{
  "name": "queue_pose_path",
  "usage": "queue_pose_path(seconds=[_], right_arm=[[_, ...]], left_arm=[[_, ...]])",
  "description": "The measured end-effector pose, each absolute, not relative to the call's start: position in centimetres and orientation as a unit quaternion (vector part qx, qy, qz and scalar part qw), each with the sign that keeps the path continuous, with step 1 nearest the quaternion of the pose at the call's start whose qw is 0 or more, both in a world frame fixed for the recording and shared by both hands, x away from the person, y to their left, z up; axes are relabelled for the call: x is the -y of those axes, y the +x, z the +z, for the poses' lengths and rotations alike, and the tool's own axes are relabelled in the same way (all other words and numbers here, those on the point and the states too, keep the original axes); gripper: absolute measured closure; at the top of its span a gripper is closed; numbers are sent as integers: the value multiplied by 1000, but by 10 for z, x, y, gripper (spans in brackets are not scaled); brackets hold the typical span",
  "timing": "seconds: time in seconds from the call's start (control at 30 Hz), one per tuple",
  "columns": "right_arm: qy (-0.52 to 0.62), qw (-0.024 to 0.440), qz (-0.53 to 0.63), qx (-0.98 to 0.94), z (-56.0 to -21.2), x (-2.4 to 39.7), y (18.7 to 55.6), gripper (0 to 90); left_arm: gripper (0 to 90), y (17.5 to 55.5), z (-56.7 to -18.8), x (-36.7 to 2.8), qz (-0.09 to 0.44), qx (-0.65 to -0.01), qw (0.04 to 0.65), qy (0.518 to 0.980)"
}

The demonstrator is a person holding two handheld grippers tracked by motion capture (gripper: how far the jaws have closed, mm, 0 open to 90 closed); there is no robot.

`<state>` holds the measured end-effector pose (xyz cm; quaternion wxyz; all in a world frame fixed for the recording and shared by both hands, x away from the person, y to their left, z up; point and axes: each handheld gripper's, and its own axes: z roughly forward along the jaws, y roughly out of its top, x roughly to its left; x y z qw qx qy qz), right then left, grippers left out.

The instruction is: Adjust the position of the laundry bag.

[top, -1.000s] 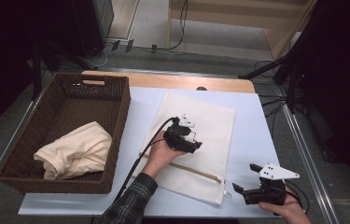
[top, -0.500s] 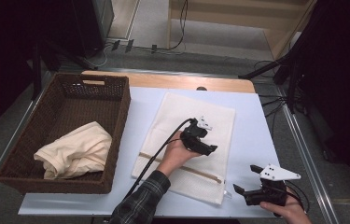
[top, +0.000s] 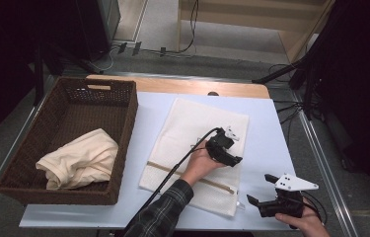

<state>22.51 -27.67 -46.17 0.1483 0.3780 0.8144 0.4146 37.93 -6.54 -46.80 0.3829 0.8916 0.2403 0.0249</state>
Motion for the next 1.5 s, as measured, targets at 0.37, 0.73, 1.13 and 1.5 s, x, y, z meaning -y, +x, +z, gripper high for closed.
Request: queue_pose_path(seconds=[0.37, 0.73, 1.13, 1.5], right_arm=[[380, 158, 426, -805, -458, 276, 224, 32], [393, 152, 422, -803, -459, 277, 226, 32], [394, 151, 419, -804, -460, 277, 226, 32], [394, 148, 420, -804, -459, 278, 226, 32]], left_arm=[[454, 380, -474, 70, 46, -237, 368, 898], [716, 379, -473, 72, 75, -222, 355, 905], [900, 382, -473, 76, 83, -220, 356, 904], [900, 404, -470, 82, 75, -253, 374, 889]])
